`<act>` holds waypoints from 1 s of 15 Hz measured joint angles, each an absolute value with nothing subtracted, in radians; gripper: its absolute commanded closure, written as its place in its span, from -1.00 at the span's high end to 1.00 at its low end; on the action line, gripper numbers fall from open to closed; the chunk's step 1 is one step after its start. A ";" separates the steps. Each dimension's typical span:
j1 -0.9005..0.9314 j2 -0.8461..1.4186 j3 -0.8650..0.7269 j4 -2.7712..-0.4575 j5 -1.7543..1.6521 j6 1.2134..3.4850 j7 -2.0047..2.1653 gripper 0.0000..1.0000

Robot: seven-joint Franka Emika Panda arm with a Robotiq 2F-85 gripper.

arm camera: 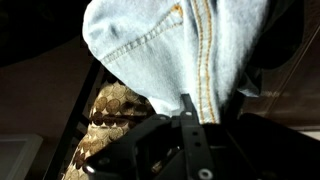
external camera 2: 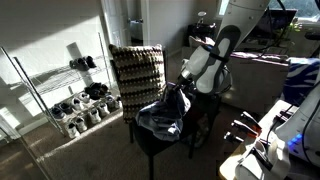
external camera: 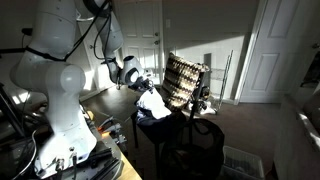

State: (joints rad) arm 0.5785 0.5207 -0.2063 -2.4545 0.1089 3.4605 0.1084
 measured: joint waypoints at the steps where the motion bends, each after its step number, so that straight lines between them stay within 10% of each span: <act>1: 0.578 0.521 -0.206 -2.454 0.109 3.460 0.108 -0.96; 15: 0.444 0.218 -0.197 -2.532 0.146 3.457 0.118 -0.96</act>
State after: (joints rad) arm 0.4440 0.2178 -0.1970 -2.5321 0.1462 3.4574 0.1183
